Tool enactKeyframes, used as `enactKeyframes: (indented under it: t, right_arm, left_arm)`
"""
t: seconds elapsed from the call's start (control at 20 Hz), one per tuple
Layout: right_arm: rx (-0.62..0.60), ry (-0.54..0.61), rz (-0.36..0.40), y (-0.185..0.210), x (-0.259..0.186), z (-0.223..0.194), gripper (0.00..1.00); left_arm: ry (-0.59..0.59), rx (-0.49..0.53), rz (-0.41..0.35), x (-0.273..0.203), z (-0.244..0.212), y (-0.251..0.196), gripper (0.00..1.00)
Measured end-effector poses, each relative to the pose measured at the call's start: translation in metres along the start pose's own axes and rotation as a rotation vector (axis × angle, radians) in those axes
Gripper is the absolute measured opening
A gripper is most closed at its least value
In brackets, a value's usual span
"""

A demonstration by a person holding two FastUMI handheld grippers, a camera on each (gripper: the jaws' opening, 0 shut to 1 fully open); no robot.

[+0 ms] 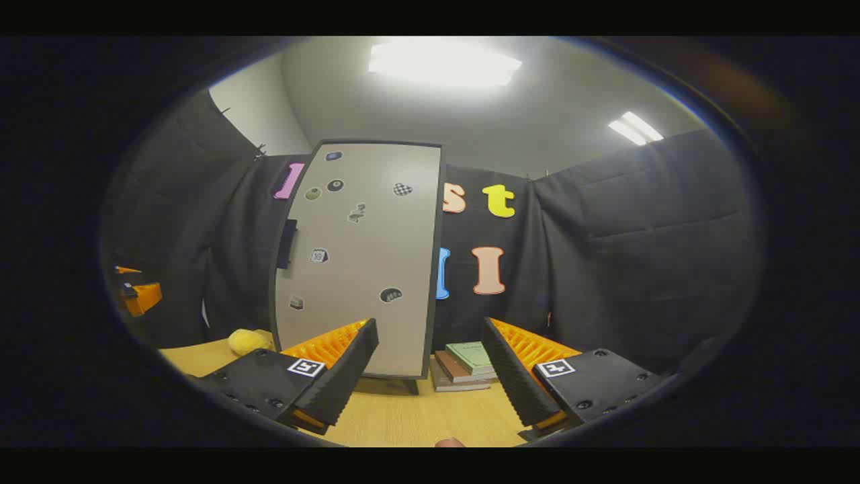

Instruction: Open the cabinet door with the right hand, grasp the bottle in the cabinet with the left hand and place it on the coaster, then close the cabinet door with the right hand.

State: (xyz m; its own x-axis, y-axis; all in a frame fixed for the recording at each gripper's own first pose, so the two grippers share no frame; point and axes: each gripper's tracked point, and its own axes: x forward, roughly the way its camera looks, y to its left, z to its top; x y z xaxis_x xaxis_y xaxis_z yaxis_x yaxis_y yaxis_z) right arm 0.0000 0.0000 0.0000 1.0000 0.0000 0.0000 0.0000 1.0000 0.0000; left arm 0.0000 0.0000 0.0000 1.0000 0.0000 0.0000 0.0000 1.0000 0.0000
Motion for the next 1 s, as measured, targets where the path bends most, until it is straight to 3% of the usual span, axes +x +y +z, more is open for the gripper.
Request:
enactKeyframes:
  t: [0.7,1.0]
  right_arm:
    - [0.023,0.044,0.003,0.013,0.007,-0.004,0.99]
    - [0.037,0.047,0.049,0.049,0.031,0.016,0.98]
  left_arm:
    - [0.007,0.016,0.049,0.002,-0.007,0.03,0.78]
    - [0.014,0.011,0.074,0.002,-0.017,0.045,0.76]
